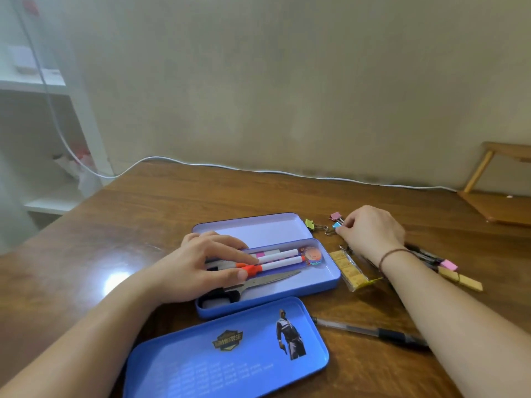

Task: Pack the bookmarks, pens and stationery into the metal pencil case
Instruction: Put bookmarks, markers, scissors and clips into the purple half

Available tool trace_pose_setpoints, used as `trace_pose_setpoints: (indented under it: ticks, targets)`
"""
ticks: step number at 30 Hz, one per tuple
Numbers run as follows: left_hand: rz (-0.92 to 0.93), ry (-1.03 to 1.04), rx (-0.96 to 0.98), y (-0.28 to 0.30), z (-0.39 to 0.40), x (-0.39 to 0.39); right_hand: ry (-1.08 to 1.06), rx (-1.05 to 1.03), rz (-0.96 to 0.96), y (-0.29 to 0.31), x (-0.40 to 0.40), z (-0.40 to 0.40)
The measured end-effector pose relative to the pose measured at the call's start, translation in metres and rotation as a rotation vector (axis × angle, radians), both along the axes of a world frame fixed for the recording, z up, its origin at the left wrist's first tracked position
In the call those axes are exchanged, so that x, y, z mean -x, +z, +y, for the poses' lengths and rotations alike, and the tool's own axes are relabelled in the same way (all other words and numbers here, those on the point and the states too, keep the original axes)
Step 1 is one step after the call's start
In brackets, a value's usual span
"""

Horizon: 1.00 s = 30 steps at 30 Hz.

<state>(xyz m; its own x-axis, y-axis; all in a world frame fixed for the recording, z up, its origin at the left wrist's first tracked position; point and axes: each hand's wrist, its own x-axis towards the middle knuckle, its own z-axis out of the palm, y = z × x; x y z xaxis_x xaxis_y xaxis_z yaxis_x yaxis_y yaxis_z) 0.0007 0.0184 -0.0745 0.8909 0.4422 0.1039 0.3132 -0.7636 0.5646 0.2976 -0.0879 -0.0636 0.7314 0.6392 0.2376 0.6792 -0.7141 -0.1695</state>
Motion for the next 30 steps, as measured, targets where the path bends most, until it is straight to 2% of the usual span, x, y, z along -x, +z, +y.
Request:
trace_pose_setpoints:
  ticks: [5, 8, 10, 12, 15, 22, 24, 27, 30]
  targets:
    - [0.017, 0.005, -0.021, 0.002, -0.002, 0.0, 0.119, -0.169, 0.175, 0.012, -0.003, -0.01]
    - [-0.021, 0.01, -0.02, 0.002, -0.003, -0.001, 0.408, -0.314, 0.186, 0.025, 0.003, -0.02]
    - [-0.029, 0.01, -0.024, 0.002, -0.003, -0.001, 0.62, -0.23, 0.146, 0.029, 0.014, -0.024]
    - [-0.016, 0.019, -0.026, 0.003, -0.004, 0.0, 0.713, -0.043, 0.016, 0.026, 0.025, -0.024]
    - [0.002, 0.018, -0.022, 0.005, -0.005, 0.002, 0.685, 0.091, -0.11, 0.024, 0.034, -0.02]
    - [0.019, 0.008, 0.008, 0.003, -0.005, 0.001, 0.577, 0.08, -0.114, 0.031, 0.045, -0.009]
    - [0.02, 0.002, 0.009, 0.003, -0.004, 0.002, 0.588, 0.052, -0.044, 0.033, 0.038, -0.004]
    - [0.018, -0.025, 0.007, 0.003, -0.004, 0.003, 0.608, -0.034, 0.217, 0.033, 0.023, 0.009]
    - [0.014, -0.035, 0.018, 0.005, -0.005, 0.003, 0.562, 0.145, 0.119, 0.025, 0.012, 0.022]
